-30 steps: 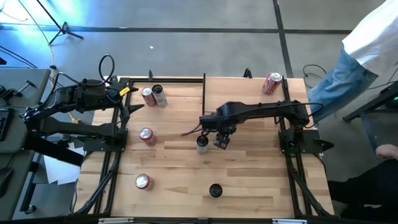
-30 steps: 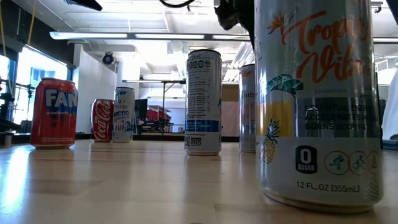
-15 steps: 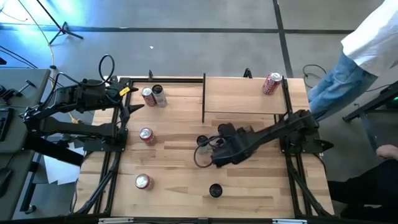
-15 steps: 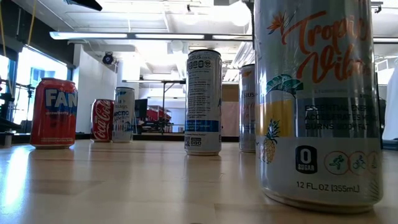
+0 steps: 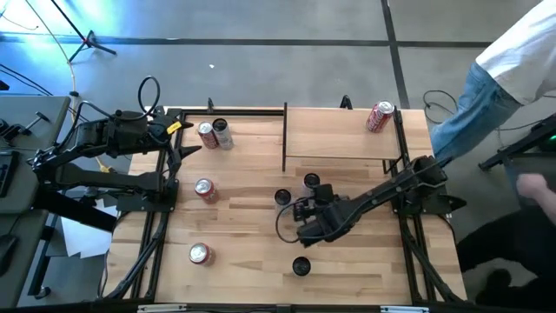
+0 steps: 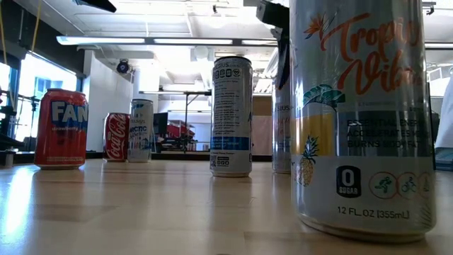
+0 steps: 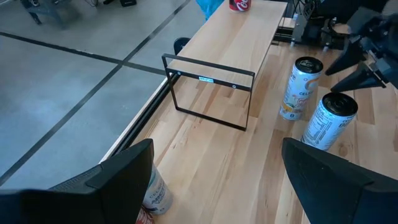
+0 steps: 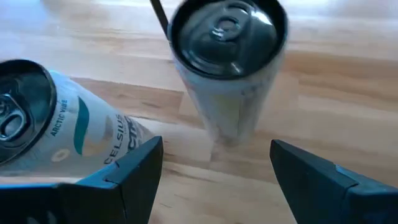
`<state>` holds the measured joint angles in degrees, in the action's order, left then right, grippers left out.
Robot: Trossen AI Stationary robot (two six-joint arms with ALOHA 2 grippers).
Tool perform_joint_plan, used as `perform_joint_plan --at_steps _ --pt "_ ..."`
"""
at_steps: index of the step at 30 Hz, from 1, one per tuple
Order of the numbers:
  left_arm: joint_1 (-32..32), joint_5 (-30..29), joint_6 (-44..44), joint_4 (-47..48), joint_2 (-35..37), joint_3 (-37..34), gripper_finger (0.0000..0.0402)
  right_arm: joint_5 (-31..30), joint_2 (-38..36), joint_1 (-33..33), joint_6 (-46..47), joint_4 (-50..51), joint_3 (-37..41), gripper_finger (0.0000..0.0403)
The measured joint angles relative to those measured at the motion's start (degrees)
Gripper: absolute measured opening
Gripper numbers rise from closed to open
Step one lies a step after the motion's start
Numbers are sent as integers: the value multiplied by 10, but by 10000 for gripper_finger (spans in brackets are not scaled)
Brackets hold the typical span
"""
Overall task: Place canned beverage on shelf
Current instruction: Put the white soda can on the shelf
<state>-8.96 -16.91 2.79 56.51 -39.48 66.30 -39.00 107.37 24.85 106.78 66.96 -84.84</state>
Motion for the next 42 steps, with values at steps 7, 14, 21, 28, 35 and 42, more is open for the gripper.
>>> perform_joint_plan --at_steps 7,14,21,28,35,42 --pt "0 0 0 0 0 0 335 -4 15 -2 -5 -25 3 281" --pt "0 0 0 0 0 0 335 -3 40 -26 -21 -43 3 281" --pt "0 0 0 0 0 0 335 -15 46 -62 -22 -39 3 281" --pt "0 0 0 0 0 0 335 -26 53 -95 -34 -44 2 272" --pt "0 0 0 0 0 0 335 -28 53 -110 -63 -45 2 231" --pt "0 0 0 0 0 0 335 -26 52 -108 -83 -37 2 218"
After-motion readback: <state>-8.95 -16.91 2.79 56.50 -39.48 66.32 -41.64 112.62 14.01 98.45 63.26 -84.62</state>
